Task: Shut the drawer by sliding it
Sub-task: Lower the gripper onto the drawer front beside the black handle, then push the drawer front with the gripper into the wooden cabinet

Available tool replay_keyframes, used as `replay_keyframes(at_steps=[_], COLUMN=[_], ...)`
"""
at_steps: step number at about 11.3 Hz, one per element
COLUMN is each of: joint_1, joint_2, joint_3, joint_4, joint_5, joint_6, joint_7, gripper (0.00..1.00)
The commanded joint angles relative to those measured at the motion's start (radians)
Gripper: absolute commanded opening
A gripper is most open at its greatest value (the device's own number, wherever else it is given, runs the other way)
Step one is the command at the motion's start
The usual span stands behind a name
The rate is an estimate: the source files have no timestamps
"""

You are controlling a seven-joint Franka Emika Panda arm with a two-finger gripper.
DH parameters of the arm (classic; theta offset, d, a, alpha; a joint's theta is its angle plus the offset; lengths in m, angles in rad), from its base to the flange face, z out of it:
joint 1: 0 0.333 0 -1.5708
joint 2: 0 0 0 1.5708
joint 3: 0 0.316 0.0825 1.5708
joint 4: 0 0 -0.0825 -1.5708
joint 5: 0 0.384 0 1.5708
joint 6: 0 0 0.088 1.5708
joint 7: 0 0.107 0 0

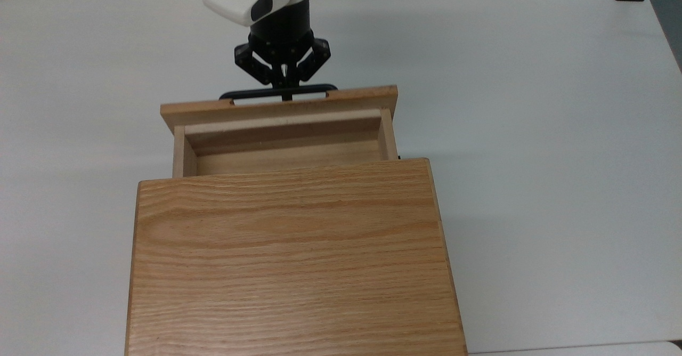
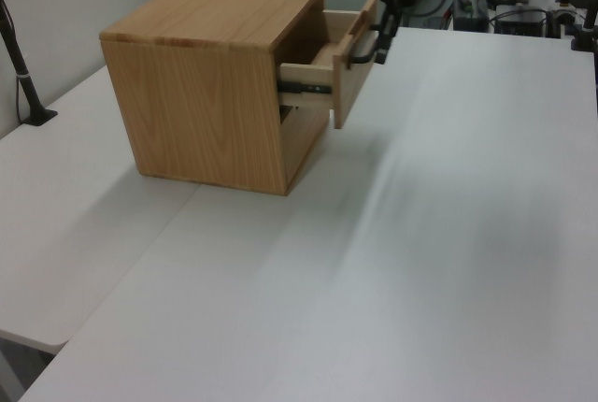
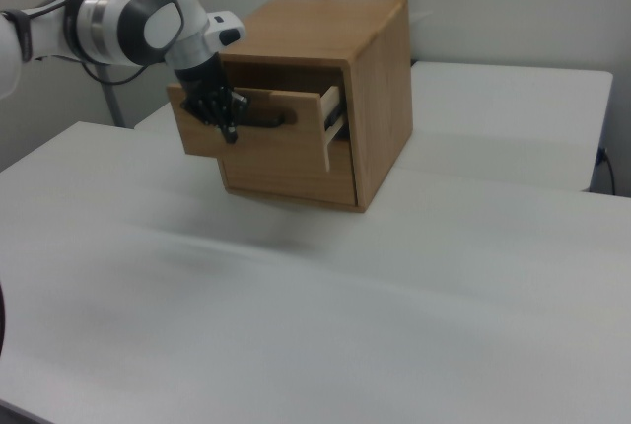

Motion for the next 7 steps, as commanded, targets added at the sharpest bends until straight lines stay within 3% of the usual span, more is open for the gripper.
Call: replay_keyframes(at_steps=[1, 4, 7], joint_1=[0.018, 0.019, 0.032], joint_2=[0.116, 0.201, 0.257], joint_3=[-0.008, -0.008, -0.012], joint_4=[0.107, 0.175, 0.184], joint_5=[0.000, -0.004, -0.019], joint_6=[0.114, 0.201, 0.366], joint_7=[0.077, 0.135, 0.223], gripper=[0.00, 0.00, 0.00])
